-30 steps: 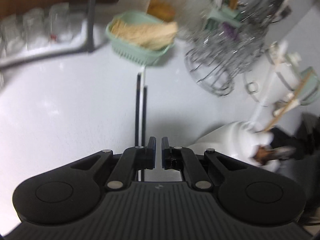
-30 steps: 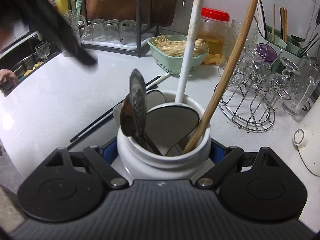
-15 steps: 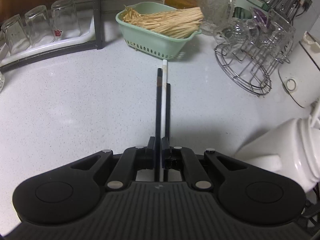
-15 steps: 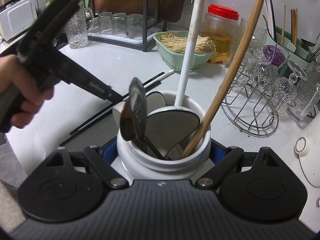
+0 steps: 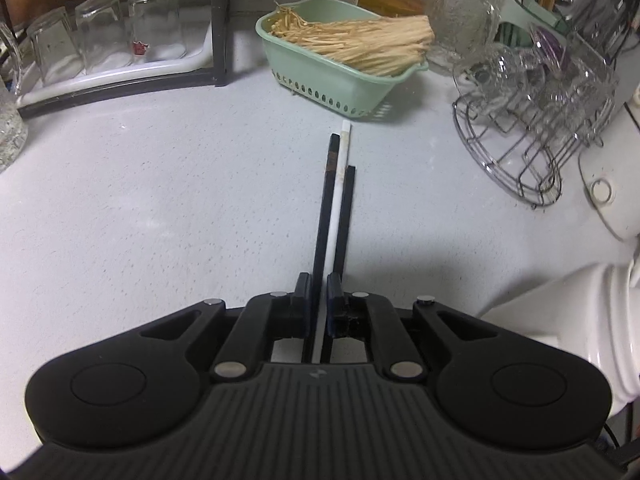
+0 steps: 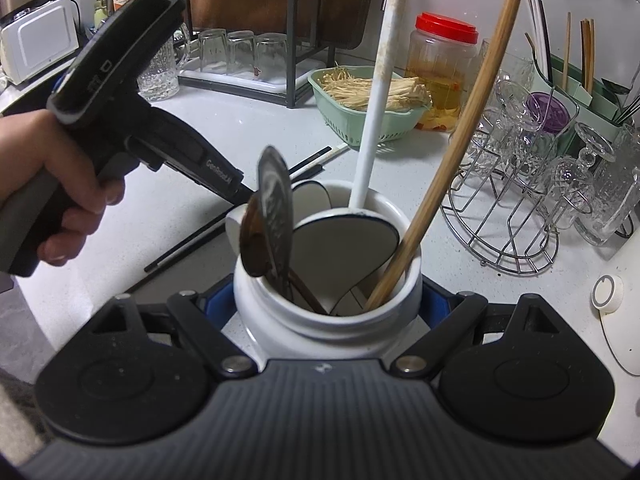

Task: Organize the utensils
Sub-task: 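Close the left gripper on one black chopstick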

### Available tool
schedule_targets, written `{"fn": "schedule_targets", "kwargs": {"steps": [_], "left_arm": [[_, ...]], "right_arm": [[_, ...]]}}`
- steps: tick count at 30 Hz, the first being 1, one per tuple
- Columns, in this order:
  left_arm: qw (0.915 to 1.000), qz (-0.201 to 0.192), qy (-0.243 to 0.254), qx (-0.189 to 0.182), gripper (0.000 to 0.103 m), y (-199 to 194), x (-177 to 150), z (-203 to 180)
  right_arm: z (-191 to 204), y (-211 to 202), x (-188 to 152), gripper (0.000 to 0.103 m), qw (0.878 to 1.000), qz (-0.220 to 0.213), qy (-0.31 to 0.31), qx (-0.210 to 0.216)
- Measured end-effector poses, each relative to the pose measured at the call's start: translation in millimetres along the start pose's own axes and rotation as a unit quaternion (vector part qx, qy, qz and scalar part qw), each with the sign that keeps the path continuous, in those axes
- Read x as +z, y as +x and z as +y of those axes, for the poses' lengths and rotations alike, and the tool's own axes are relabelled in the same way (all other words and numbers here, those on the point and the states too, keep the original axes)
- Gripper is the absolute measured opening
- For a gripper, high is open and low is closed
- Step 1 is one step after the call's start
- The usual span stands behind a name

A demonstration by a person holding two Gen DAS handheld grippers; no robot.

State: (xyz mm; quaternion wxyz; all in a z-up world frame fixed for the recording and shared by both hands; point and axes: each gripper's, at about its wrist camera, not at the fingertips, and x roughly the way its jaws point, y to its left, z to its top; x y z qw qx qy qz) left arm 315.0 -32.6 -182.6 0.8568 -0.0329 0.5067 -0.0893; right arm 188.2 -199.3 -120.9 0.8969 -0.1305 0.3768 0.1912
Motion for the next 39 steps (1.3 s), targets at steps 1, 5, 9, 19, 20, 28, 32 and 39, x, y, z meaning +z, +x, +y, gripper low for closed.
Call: {"fn": "schedule_targets", "kwargs": {"steps": [1,5,9,19,20,28,32,39], "left_arm": [[1.0000,-0.002,0.005,0.004,0.000,-2.4,-2.5,-2.0],[0.9999,0.003,0.003,0.014,0.000,-10.9,-15.2,1.1],[0.9998,0.003,-0.015,0.016,0.000,-20.8,-30.1,10.9],[0.9988,0.011,-0.041,0.023,0.000,-47.7,-68.5,32.4],[0.9987,0.011,-0.045,0.024,0.000,-48.9,-70.4,34.4],[0.9972,0.005,-0.074,0.012,0.000,-52.4,-78.6,47.4],[0.9971,0.010,-0.075,0.009,0.000,-55.0,-81.0,49.2],[0.9975,0.013,-0.069,-0.004,0.000,-66.5,-92.5,52.9]], "right_arm": [[0.2,0.4,1.2,0.092,1.000,0.002,0.000,0.000],[1.3,3.6,4.9,0.092,1.000,0.003,-0.005,0.005],[4.7,8.4,8.5,0.092,1.000,-0.002,-0.009,0.011],[11.6,17.3,19.0,0.092,1.000,0.001,-0.014,0.016],[11.6,18.0,19.8,0.092,1.000,0.001,-0.015,0.016],[12.6,22.4,26.1,0.092,1.000,0.011,-0.020,0.019],[12.8,22.1,23.3,0.092,1.000,0.001,-0.011,0.015],[15.0,21.4,19.5,0.092,1.000,-0.015,-0.002,0.009]]}}
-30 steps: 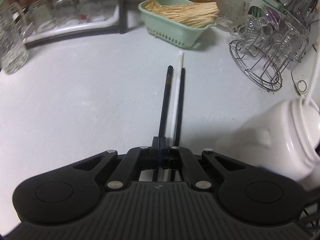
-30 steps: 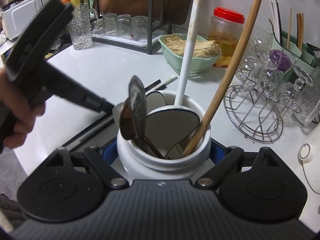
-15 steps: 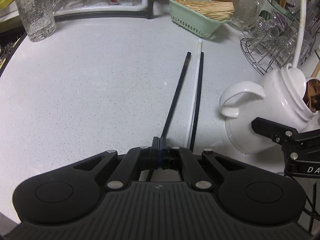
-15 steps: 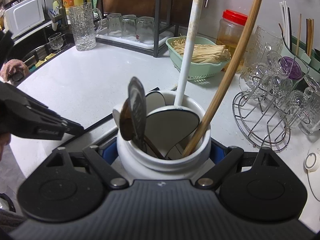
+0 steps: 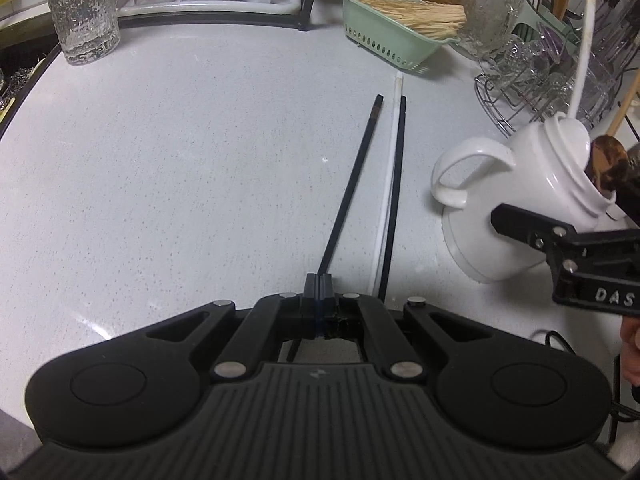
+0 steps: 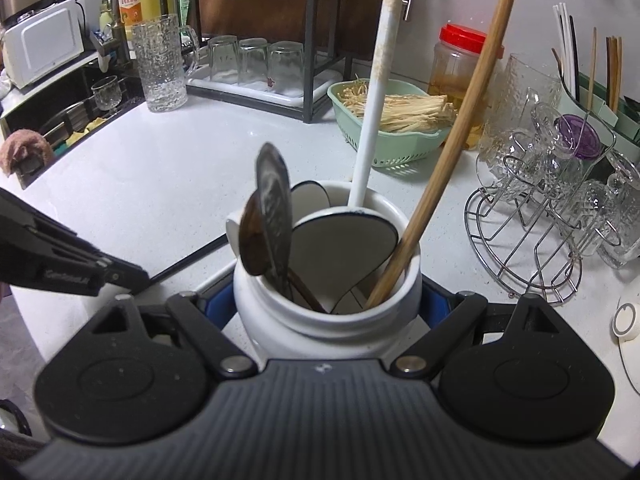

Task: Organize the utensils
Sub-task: 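Close the left gripper on one black chopstick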

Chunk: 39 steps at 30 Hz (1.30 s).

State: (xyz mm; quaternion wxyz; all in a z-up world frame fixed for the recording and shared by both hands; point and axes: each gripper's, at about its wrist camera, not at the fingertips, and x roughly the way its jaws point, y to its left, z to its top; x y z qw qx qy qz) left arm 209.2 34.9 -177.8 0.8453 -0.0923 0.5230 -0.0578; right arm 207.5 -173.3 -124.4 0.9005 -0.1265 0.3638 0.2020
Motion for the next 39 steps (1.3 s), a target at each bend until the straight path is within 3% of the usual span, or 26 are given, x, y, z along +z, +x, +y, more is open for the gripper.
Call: {"fn": "schedule_targets", "kwargs": {"steps": [9,14,17,26,29,30,39], "left_arm": [[0.9984,-0.013,-0.027,-0.049,0.000,-18.6,-8.2,18.4],[0.9991,-0.022,0.021,-0.030,0.002,-11.3,3.6,7.4],[0.9984,-0.019,0.046,-0.027,0.011,-1.0,8.2,0.4],[0.9959,-0.011,0.090,-0.008,0.013,16.3,8.4,-10.8],[0.9959,-0.009,0.089,-0.011,0.010,17.0,8.9,-10.7],[0.9961,-0.007,0.087,-0.008,0.005,17.2,9.3,-10.2],[0.9976,0.008,0.067,-0.015,0.004,5.2,-7.9,-1.1]], "right_arm": [[6.4,0.0,-2.3,0.092,1.000,-0.013,0.018,-0.019],[6.1,-0.4,-2.4,0.092,1.000,-0.014,0.018,-0.019],[6.9,-0.9,-3.4,0.092,1.000,-0.016,0.018,-0.020],[10.8,-3.8,-6.5,0.092,0.999,-0.019,0.029,-0.032],[12.0,-4.9,-7.4,0.092,0.999,-0.019,0.031,-0.034],[12.3,-5.2,-7.4,0.092,0.999,-0.018,0.031,-0.034],[15.7,-6.9,-8.0,0.092,0.999,-0.015,0.033,-0.040]]}}
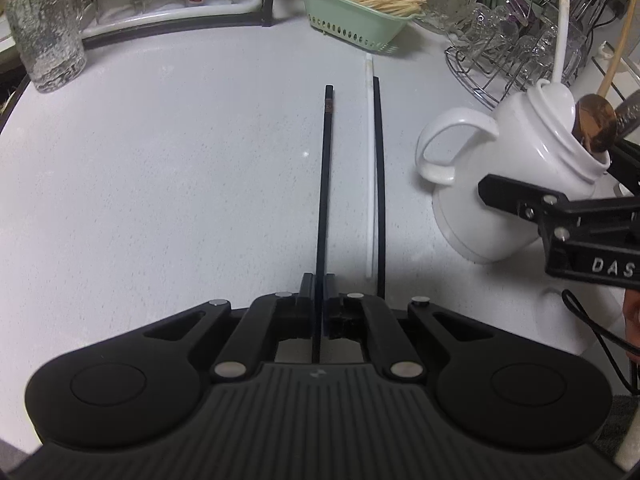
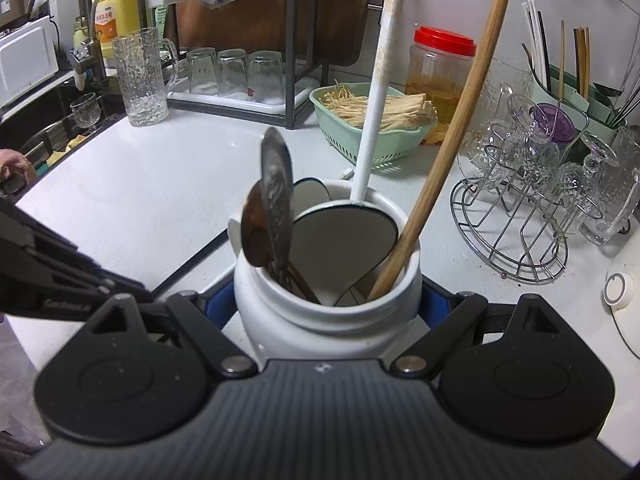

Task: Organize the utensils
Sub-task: 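Close the left gripper on one black chopstick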

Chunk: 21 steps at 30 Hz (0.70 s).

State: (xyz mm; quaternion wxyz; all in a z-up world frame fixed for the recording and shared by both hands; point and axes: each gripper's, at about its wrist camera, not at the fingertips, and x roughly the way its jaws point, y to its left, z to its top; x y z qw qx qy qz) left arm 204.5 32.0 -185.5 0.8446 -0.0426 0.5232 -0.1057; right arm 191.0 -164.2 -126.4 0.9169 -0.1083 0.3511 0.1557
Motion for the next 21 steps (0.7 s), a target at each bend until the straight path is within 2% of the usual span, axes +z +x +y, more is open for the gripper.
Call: {"fn": "schedule_targets", "kwargs": {"steps": [15,18,21], "left_arm": [[0.9966,0.021,-0.073,-0.032,0.001,-35.1,-48.9,21.9],[0.9952,0.008,-0.087,-0.044,0.001,-40.7,-55.1,24.5],[0.9954,-0.003,-0.088,-0.039,0.002,-41.1,-52.7,24.3]], "right_arm": [[5.4,1.2,2.4,0.092,1.000,0.005,0.007,-0.008],[6.0,1.6,2.7,0.092,1.000,0.006,0.008,-0.008],[6.1,1.5,2.9,0.092,1.000,0.009,0.008,-0.007]]}}
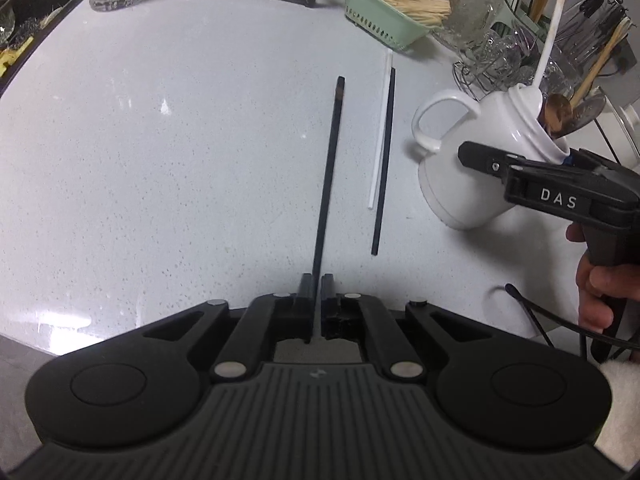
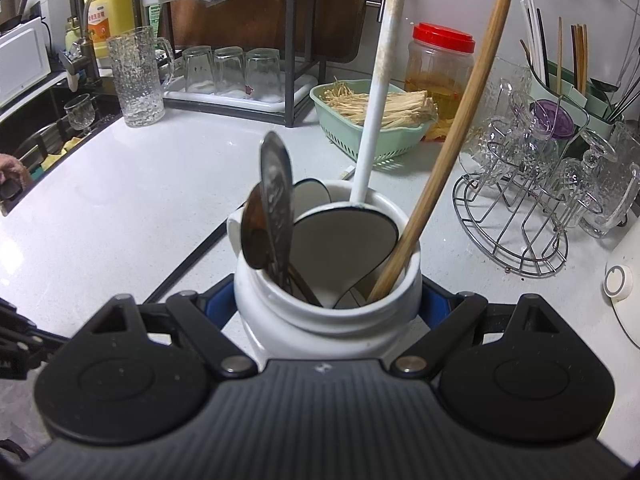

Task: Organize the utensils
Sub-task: 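Close the left gripper on one black chopstick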

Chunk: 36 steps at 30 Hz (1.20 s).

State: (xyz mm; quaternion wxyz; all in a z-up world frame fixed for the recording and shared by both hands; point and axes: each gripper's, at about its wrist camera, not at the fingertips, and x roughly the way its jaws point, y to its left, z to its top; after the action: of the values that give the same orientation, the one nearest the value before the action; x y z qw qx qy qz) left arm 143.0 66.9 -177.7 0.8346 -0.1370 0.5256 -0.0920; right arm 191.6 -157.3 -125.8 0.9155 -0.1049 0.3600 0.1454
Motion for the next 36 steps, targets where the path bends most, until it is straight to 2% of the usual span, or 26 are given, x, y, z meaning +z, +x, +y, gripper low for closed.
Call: {"fn": "schedule_targets", "kwargs": {"steps": [2,4,7,11,20,21,23,29,36], "left_arm": [[1.0000,0.000,0.000,0.005,0.005,4.8,4.5,-0.6],[1.0000,0.000,-0.005,0.006,0.015,12.8,11.3,-0.4],[0.9999,-0.010,-0.005,0.008,0.021,20.5,21.0,-1.4],[0.9993,-0.017,0.021,0.026,0.021,29.0,35.6,-10.0],[0.9971,-0.023,0.065,0.032,0.021,49.3,58.8,-31.4],[0.9968,-0.024,0.069,0.034,0.019,50.8,59.9,-32.9],[0.9959,-0.022,0.075,0.046,0.007,53.1,60.9,-35.1],[0.9969,-0.006,0.065,0.045,0.005,47.9,55.3,-30.9],[0.9981,0.013,0.051,0.033,0.004,31.0,31.0,-31.0]], "right_arm": [[0.3,0.0,0.3,0.092,1.000,0.002,-0.001,0.001],[0.5,-0.2,0.3,0.092,1.000,0.003,-0.004,0.003],[0.4,-0.5,0.5,0.092,1.000,0.005,-0.007,0.006],[0.0,-1.2,0.0,0.092,1.000,0.006,-0.006,0.008],[0.3,-1.8,-0.9,0.092,1.000,0.002,-0.007,0.009],[0.4,-2.0,-1.1,0.092,1.000,0.001,-0.007,0.009],[0.7,-2.3,-1.8,0.092,1.000,-0.002,-0.007,0.009],[1.1,-2.6,-2.1,0.092,1.000,-0.004,-0.008,0.009],[-0.3,-1.9,-0.7,0.092,1.000,0.002,-0.017,0.017]]}}
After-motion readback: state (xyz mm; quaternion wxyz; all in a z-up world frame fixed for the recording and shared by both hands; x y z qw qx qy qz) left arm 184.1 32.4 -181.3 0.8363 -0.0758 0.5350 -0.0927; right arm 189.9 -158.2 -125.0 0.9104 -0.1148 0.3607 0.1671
